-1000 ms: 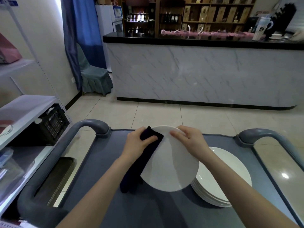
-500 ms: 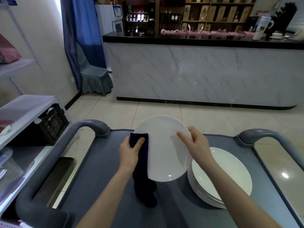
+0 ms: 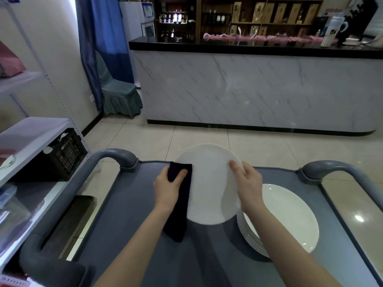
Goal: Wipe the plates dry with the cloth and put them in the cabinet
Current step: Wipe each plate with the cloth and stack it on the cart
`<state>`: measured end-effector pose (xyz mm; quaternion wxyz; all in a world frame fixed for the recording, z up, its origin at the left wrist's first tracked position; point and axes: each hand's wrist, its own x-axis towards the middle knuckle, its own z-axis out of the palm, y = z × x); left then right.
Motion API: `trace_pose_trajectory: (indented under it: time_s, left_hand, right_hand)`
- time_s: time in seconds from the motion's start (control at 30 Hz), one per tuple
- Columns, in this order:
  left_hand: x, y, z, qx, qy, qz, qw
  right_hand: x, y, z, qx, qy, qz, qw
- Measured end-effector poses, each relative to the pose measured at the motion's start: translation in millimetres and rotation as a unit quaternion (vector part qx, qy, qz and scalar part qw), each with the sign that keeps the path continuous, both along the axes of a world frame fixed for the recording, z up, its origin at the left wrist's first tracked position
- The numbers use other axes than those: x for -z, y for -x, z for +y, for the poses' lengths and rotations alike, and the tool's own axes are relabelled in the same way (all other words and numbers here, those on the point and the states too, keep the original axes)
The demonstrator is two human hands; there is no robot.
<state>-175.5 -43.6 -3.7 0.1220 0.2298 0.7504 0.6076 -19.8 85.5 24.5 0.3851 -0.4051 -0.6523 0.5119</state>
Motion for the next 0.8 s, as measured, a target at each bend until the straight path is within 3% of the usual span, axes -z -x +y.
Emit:
trace_pose_trajectory:
  time_s: [0.07, 0.13, 0.33, 0.43, 0.5, 0.63, 0.8]
  left_hand:
    - [7, -9, -1, -0.038, -0.007, -0.038, 0.999]
    - [9, -9, -3, -0.033, 0.001, -0.05, 0.998]
    - [-9, 10, -1, 0.087, -0.001, 0.036, 0.996]
    - [-21, 16, 7, 0.184, 0.068, 0.1, 0.976]
    - [-23, 13, 13, 0.222, 0.089, 0.115, 0.964]
    - [-25, 15, 17, 0.146, 0.077, 0.099, 0.981]
    - [-6, 8, 7, 0.023, 0.023, 0.002, 0.999]
  right_hand:
    - [8, 0, -10, 0.05, 0.076, 0.046, 0.995]
    - [14, -2, -14, 0.047, 0.085, 0.04, 0.994]
    - [1, -11, 11, -0.073, -0.044, -0.052, 0.995]
    - [-10, -6, 15, -0.189, -0.114, -0.156, 0.963]
    - [-15, -2, 12, -0.233, -0.125, -0.16, 0.951]
    - [-14, -3, 11, -0.167, -0.115, -0.12, 0.972]
    - [-1, -1, -1, 0.021, 0.041, 0.043, 0.998]
